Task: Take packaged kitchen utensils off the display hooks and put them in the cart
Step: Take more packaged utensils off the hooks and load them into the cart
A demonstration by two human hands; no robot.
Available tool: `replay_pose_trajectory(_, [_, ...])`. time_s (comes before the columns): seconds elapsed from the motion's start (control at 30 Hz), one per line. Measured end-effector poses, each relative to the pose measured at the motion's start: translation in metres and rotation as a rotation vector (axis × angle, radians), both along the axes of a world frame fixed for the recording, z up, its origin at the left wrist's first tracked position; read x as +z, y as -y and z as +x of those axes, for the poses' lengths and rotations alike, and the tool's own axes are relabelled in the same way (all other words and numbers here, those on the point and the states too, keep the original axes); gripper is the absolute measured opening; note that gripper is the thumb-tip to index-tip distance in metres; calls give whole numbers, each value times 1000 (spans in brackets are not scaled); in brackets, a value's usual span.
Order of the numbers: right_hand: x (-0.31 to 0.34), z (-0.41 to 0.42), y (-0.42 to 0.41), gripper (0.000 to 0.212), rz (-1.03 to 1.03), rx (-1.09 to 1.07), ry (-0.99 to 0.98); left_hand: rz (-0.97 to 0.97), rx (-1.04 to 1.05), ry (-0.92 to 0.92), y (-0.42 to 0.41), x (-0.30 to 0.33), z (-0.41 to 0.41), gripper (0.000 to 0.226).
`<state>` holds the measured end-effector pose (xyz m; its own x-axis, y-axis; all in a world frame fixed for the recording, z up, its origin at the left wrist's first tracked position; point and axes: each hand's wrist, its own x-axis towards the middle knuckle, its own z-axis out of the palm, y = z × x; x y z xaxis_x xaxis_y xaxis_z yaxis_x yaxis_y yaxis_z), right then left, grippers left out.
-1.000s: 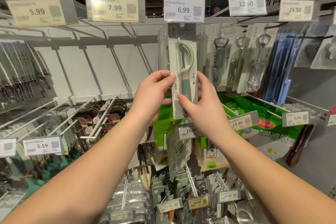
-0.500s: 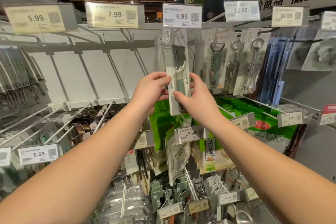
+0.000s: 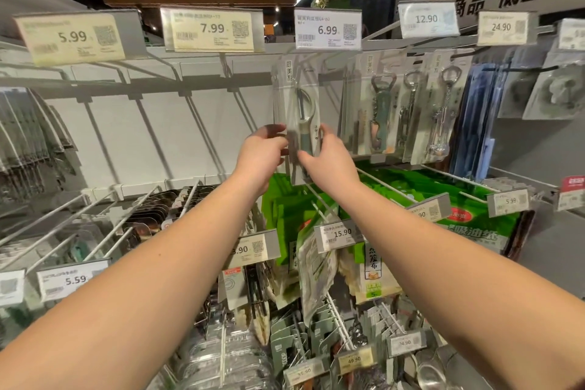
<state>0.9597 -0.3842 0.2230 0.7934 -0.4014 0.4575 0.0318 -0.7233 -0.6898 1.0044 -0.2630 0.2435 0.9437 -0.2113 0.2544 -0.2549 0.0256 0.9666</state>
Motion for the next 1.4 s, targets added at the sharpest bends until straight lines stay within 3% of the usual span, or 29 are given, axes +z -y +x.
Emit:
replay_pose_trajectory(0.57, [12,18,-2,78,-16,-43,-105,62,2,-46,-1,-7,11,46])
replay_pose_trajectory(0.7, [18,1,5,82,-14,-30,-119,133,48,-7,-19,-7,-3,44])
replay_pose_trajectory(0.83, [24,-29,8,66,-37,16,-79,122,128,60,-56,-8,-37,24])
replay_pose_trajectory(1.07, [2,-73,-70,27,-246,408,16,80,463,85,-172,-53,-136,10])
replay_pose_trajectory(1.23, [-59,-109,-166,27,-385,821,-109,148,764,-58,-261,-117,-229,21])
replay_pose_trajectory(1.4, [-131,-153,-256,34,-433,1100,-264,183,1039,-285,-334,-181,-341,9])
